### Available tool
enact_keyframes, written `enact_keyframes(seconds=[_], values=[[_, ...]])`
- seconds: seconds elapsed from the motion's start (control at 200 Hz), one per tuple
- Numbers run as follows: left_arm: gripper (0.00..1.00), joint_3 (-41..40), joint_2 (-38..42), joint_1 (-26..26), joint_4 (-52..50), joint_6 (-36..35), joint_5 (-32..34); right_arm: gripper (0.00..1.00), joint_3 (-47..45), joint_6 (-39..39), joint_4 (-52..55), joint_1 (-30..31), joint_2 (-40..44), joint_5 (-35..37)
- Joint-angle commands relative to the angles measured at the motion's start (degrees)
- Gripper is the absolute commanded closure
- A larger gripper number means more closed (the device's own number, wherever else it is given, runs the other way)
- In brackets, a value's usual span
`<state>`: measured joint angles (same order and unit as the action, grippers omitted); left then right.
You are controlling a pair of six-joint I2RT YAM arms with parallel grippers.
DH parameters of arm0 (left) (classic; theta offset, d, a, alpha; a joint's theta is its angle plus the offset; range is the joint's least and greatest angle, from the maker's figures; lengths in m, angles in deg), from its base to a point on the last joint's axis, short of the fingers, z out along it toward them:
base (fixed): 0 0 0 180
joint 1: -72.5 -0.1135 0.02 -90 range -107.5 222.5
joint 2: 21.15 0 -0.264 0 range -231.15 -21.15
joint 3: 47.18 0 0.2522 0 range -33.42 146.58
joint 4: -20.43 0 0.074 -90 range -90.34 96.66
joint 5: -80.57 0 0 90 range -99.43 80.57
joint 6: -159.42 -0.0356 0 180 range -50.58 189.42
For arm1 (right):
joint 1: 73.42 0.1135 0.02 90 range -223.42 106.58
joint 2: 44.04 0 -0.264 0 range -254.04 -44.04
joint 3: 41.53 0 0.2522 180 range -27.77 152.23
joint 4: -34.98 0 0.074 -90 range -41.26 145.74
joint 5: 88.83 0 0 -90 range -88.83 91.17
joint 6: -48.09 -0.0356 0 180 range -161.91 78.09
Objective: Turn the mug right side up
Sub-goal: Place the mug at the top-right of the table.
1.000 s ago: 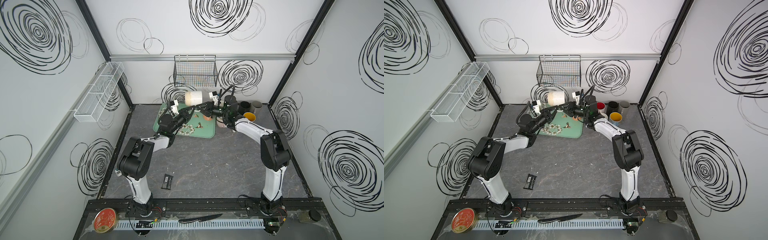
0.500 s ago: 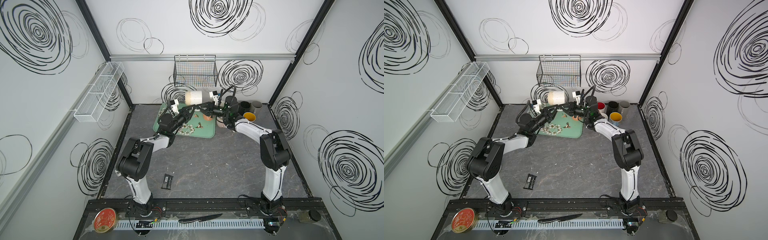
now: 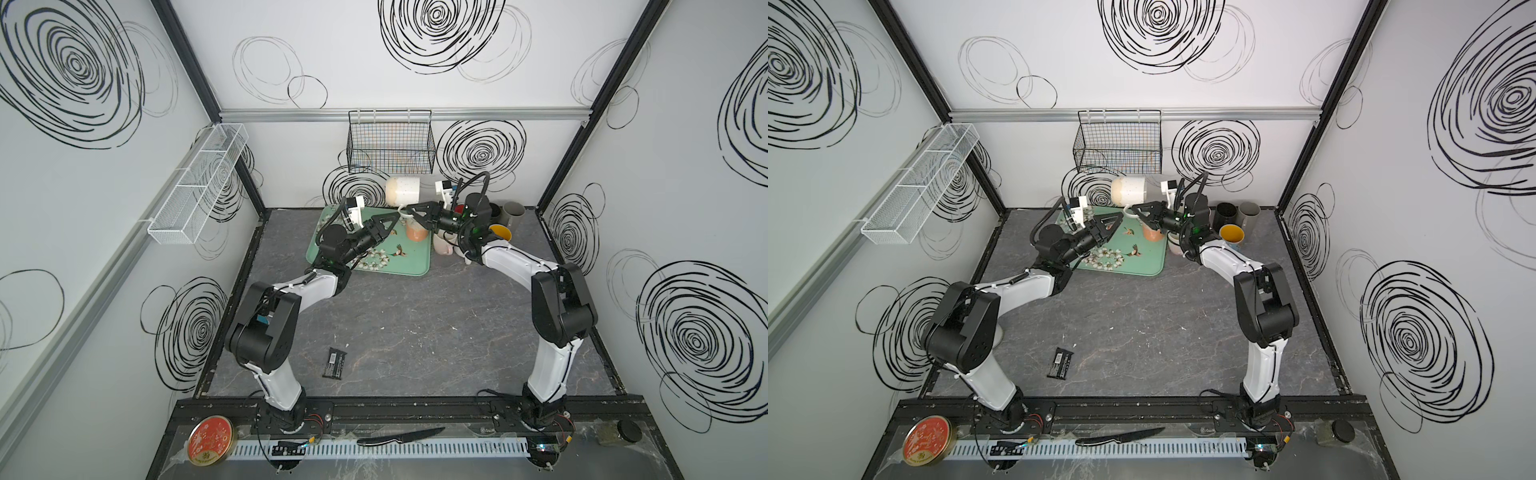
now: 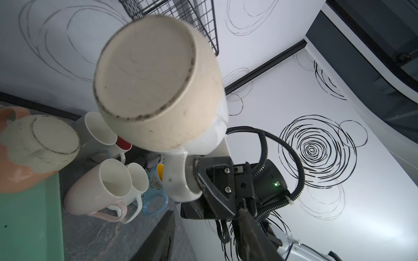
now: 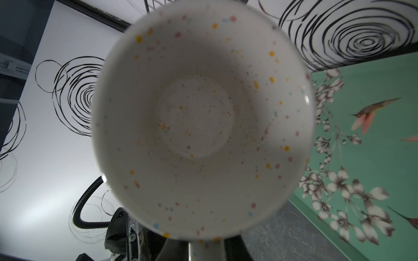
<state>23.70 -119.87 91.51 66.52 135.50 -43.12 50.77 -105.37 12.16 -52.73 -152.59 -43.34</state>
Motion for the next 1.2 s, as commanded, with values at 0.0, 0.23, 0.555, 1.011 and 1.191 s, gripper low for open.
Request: enact_keyframes(seconds=[0.0, 0.23, 0.555, 1.011, 1.191], values=[[0.5, 2.4, 2.7, 0.2, 1.7, -4.3, -1.3, 1.0, -0.3, 5.1, -2.5, -2.5, 5.6, 2.9], [0.5, 5.9, 5.6, 2.2, -21.5, -22.6, 2.1, 1.0, -3.8, 13.9, 9.5, -10.4, 11.6, 4.0], [0.48, 16.9, 3.3, 8.1, -47.4, -41.6, 10.2, 1.0, -11.6, 28.2, 25.7, -23.8, 24.8, 8.9], [0.48, 23.0, -1.3, 11.1, -56.2, -49.3, 14.0, 1.0, -15.1, 41.1, 46.4, -42.2, 31.3, 22.2], [0.47, 23.7, -2.0, 11.1, -57.9, -50.7, 14.6, 1.0, -14.7, 44.6, 51.2, -42.0, 27.8, 26.9]])
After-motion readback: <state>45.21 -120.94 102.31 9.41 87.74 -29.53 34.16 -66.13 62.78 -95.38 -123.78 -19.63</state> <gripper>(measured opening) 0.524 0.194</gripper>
